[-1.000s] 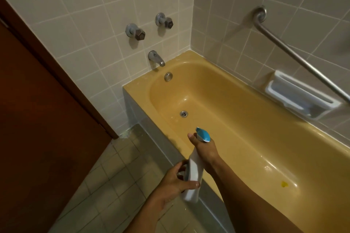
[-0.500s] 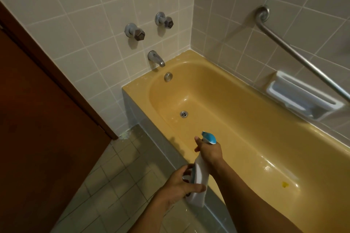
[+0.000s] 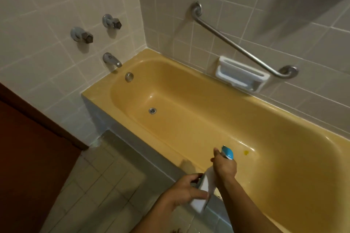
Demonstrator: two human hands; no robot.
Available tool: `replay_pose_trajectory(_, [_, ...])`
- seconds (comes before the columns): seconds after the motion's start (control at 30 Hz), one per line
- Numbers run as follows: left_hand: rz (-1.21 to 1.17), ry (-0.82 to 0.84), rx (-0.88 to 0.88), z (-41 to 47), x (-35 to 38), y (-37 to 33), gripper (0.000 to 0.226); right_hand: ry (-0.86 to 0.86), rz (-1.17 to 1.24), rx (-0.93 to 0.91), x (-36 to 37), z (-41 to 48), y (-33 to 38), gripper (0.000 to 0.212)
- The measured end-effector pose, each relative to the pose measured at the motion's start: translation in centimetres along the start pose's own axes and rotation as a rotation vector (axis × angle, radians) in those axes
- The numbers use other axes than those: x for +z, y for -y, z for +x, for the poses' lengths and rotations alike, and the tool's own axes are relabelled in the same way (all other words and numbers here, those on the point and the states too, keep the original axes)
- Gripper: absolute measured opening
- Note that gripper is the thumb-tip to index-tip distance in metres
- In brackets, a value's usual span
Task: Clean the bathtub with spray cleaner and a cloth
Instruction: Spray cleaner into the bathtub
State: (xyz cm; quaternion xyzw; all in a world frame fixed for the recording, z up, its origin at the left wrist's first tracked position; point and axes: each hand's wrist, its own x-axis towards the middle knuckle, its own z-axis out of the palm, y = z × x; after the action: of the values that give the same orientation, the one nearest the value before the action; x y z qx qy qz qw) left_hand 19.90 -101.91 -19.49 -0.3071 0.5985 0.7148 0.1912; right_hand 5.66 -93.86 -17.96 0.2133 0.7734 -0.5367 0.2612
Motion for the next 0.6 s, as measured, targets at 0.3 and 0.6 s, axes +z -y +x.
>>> replay_pose_trajectory(0.3, [0.152,0.105,0.100,-0.5,10.8,-2.7,0.085,-0.080,0.112,-0.088,-13.2,-0.2,0.0,0.040])
replay_pose_trajectory(0.6, [0.209,0.139,0.241,-0.2,15.3,-7.1,0.089,-0.085,0.216,-0.233,-18.9,0.2,3.2,0.035])
